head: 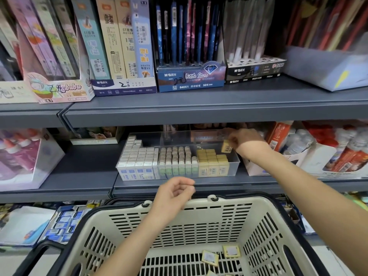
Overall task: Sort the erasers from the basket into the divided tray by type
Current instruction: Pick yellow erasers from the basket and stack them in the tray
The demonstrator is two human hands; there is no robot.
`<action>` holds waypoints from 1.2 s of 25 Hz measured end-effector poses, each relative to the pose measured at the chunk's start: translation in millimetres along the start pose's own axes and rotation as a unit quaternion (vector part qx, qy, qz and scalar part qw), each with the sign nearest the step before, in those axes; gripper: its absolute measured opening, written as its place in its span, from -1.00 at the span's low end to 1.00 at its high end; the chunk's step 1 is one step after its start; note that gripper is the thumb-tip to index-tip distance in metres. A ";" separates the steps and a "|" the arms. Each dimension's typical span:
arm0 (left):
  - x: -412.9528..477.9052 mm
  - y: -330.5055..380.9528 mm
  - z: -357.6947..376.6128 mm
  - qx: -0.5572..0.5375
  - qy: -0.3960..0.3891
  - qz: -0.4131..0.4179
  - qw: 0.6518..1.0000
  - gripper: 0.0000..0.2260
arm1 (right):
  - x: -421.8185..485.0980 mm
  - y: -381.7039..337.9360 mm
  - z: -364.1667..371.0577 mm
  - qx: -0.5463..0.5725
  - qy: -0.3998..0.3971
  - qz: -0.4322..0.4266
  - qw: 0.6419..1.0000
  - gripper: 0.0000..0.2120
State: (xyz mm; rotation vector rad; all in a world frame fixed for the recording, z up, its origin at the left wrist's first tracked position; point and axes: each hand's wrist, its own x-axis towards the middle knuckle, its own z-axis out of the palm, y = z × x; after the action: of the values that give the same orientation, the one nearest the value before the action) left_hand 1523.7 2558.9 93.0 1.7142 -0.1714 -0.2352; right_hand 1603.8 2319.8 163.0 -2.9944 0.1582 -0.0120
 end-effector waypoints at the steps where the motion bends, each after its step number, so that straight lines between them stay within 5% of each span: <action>1: -6.0 -3.1 -3.3 0.002 -0.003 0.002 1.000 -0.87 | 1.0 -1.7 4.2 -0.004 -0.011 -0.003 1.000 -0.77; 13: -41.6 -52.2 -11.3 0.047 -0.085 -0.076 0.992 -0.90 | 6.6 -7.8 30.3 -0.063 -0.042 -0.038 0.996 -0.71; 16: -44.2 -61.1 -14.9 0.082 -0.106 -0.089 0.987 -0.90 | -25.7 -10.0 32.3 0.126 0.045 -0.034 0.991 -0.76; 18: -45.8 -67.3 -16.9 0.101 -0.119 -0.091 0.984 -0.90 | -63.2 -19.2 35.2 0.276 0.091 -0.043 0.956 -0.85; 21: -49.9 -80.3 -11.6 0.137 -0.137 -0.087 0.977 -0.90 | -117.6 -36.1 58.1 0.365 0.046 -0.060 0.928 -0.93; 26: -59.3 -121.7 4.9 0.218 -0.165 -0.105 0.956 -0.87 | -161.8 -60.5 144.8 0.128 -0.238 -0.072 0.960 -0.77; 30: -72.8 -152.9 12.3 0.295 -0.214 -0.127 0.923 -0.76 | -170.3 -43.1 194.6 -0.066 -0.308 -0.011 0.949 -0.50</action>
State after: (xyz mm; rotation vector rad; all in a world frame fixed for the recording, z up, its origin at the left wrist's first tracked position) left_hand 1447.2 2588.9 -55.4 2.2660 -0.3702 -0.8209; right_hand 1441.9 2407.9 -23.5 -2.9550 0.0543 0.9494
